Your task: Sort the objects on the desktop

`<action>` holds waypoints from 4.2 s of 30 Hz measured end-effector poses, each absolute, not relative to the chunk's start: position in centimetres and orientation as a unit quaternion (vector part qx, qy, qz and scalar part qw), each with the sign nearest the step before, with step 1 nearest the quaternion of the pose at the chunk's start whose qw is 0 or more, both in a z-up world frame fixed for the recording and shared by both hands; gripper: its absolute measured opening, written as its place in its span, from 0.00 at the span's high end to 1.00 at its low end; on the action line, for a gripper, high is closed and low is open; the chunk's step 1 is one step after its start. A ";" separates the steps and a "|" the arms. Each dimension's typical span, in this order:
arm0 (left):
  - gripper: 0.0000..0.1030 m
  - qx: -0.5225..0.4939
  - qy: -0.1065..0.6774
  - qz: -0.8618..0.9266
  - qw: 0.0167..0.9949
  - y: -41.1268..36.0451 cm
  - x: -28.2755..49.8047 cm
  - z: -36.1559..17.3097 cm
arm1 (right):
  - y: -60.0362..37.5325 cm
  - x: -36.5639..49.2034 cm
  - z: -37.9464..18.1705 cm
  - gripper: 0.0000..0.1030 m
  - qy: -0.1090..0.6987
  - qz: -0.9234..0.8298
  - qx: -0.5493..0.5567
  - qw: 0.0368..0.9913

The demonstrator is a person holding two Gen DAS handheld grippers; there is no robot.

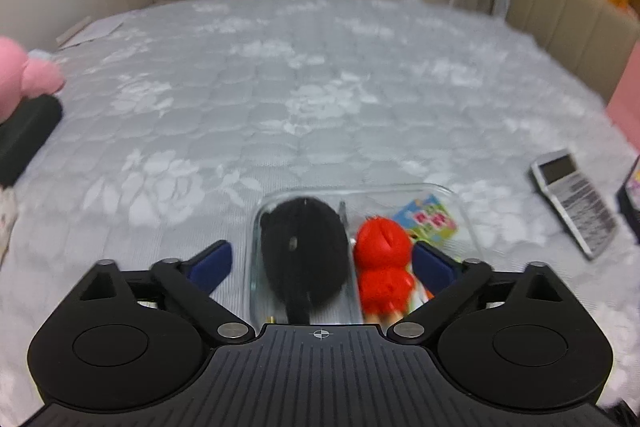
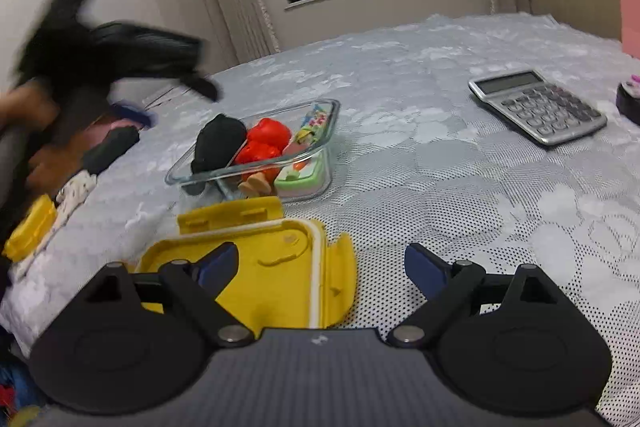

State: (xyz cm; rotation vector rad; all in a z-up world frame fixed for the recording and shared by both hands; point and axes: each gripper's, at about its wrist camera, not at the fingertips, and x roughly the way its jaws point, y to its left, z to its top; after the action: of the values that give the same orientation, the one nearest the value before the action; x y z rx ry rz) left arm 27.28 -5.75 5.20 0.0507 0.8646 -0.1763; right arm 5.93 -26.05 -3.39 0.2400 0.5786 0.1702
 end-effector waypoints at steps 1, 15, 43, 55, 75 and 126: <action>0.74 0.013 0.444 -0.088 0.892 -5.7 28.4 4.6 | -25.9 5.8 -3.4 0.12 0.281 0.087 0.111 0.949; 0.63 0.048 0.481 -0.077 0.872 -8.0 30.2 2.8 | -26.2 6.1 -4.6 0.12 0.298 0.108 0.130 0.940; 0.56 -0.055 0.562 -0.186 0.804 -12.1 31.3 0.8 | -26.1 5.3 -4.7 0.11 0.297 0.126 0.158 0.933; 0.91 -0.203 0.552 -0.174 0.790 -8.7 32.6 -0.6 | -26.0 5.3 -5.0 0.11 0.298 0.134 0.165 0.931; 0.52 -0.148 0.505 -0.156 0.836 -12.2 34.6 2.1 | -26.1 5.0 -4.9 0.11 0.292 0.143 0.169 0.930; 0.06 -0.057 0.425 -0.188 0.884 -0.6 11.5 1.9 | -24.1 26.2 5.5 0.68 0.371 0.106 0.090 0.918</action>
State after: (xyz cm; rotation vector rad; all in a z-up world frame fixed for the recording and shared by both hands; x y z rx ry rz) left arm 11.49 -0.61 1.94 -0.1179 0.8836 -0.3909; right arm 26.20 -24.08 5.52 0.1843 0.7625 0.2173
